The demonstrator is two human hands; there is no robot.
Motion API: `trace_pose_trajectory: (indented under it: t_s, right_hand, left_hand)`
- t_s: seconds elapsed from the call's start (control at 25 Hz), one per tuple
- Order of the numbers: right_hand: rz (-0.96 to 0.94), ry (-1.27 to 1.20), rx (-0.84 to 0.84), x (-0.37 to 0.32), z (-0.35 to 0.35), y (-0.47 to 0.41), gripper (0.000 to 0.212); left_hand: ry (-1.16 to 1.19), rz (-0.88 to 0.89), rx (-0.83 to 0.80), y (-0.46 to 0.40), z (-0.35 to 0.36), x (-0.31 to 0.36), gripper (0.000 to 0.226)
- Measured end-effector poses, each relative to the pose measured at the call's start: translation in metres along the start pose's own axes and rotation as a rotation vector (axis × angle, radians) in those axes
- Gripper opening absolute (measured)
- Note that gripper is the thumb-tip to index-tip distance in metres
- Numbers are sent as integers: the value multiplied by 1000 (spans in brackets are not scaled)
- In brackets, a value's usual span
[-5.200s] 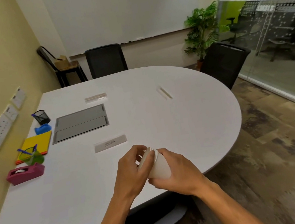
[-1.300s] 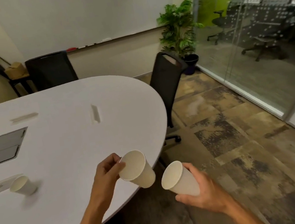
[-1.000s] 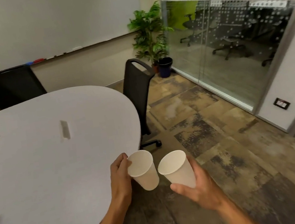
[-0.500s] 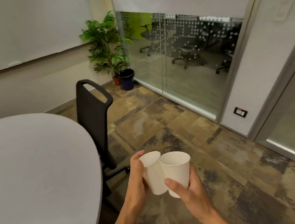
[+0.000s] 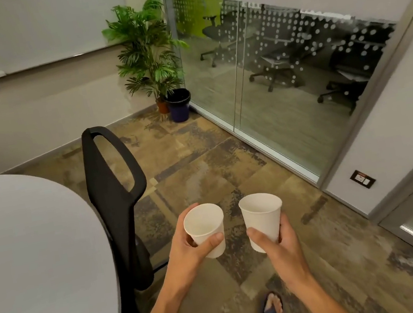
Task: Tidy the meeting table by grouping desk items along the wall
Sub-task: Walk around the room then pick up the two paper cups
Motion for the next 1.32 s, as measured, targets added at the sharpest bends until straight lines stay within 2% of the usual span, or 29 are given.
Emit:
trace_pose_trajectory:
  t_s: [0.36, 0.64, 0.88, 1.08, 1.32]
  right_hand:
    - [-24, 45, -229, 13, 1, -267, 69]
    - [-56, 76, -407, 8, 54, -422, 67]
    - [-73, 101, -526, 22, 148, -540, 72]
    - [-84, 112, -653, 32, 261, -637, 74]
    - [-58, 81, -812, 54, 394, -706, 78]
  left_hand:
    - [-13, 48, 243, -206, 18, 49, 75]
    - [13, 71, 421, -319, -6, 77, 73]
    - [33, 94, 528, -423, -72, 86, 73]
    - [78, 117, 640, -511, -155, 110, 71]
    - [100, 109, 871, -562, -260, 133, 71]
Point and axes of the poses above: each hand's wrist, its own y-axis away from the middle knuckle, its own z-axis out of the palm, x = y × z, the point moved 8 cm from there along -y, towards the middle knuckle, and after that the axes turned 5 degrees about -z, right-handed, at the moved point
